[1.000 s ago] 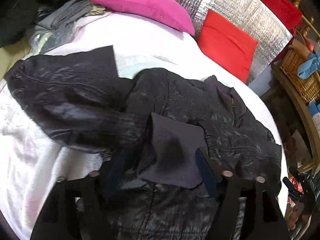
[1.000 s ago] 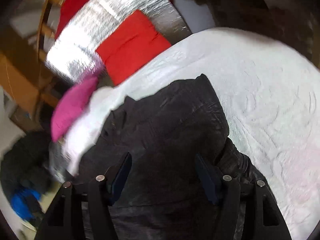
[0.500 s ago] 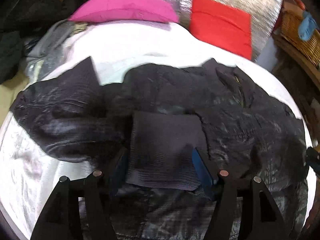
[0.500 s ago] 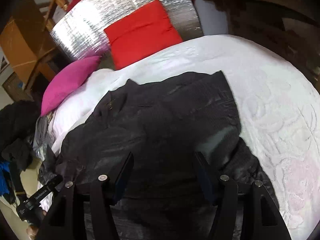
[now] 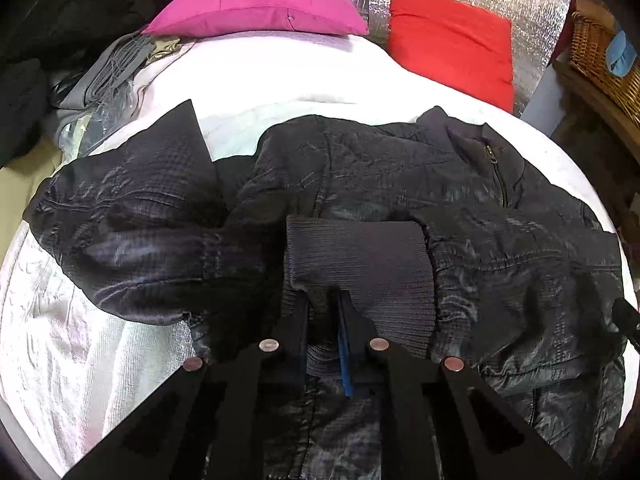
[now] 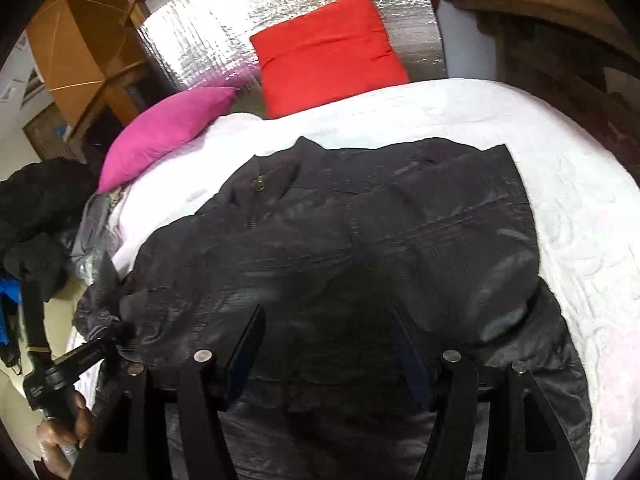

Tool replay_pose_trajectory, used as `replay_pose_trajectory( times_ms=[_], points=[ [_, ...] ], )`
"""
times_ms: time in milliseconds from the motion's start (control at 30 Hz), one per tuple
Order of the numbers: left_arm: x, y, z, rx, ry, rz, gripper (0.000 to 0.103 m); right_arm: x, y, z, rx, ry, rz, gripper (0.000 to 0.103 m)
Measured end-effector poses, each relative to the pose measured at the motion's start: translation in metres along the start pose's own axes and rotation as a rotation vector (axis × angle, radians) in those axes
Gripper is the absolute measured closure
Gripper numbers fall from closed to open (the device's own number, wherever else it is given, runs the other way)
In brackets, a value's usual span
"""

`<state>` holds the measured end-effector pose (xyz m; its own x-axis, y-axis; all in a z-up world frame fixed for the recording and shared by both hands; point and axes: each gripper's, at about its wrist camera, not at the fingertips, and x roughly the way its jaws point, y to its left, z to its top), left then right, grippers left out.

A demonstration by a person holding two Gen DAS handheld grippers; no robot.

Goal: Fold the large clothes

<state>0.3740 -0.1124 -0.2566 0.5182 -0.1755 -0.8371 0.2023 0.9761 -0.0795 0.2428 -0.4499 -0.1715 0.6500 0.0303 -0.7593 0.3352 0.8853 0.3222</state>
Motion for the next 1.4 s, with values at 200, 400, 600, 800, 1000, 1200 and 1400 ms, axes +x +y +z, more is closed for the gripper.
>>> replay_pose_trajectory(
  times_ms=[200,400,600,800,1000,1200,1400],
  points=[
    [-0.002,-0.006,-0.001,-0.011,0.005,-0.074,0.06,0.029,0.0,-0.004,0.012,0.108,-0.011,0.032],
    [-0.018,-0.004,0.0,0.001,-0.06,-0.055,0.09,-0.022,-0.023,0.018,0.054,-0.053,-0.003,0.017],
    [0.0,-0.002,0.002,-0.037,0.039,-0.134,0.034,-0.03,-0.104,0.035,0.252,-0.086,-0.097,0.01],
    [0.007,-0.007,0.0,-0.044,0.036,-0.112,0.079,-0.002,-0.146,0.031,0.351,-0.02,-0.003,0.01],
    [-0.001,-0.003,-0.002,-0.065,-0.016,-0.105,0.089,0.037,-0.145,0.037,0.321,-0.005,-0.015,0.023],
    [-0.025,-0.003,0.006,-0.044,-0.113,-0.078,0.089,0.03,-0.127,0.051,0.226,-0.016,-0.07,0.079],
    [-0.02,0.008,0.011,-0.066,-0.091,-0.022,0.089,0.007,-0.118,0.057,0.214,-0.091,-0.055,0.081]
  ],
)
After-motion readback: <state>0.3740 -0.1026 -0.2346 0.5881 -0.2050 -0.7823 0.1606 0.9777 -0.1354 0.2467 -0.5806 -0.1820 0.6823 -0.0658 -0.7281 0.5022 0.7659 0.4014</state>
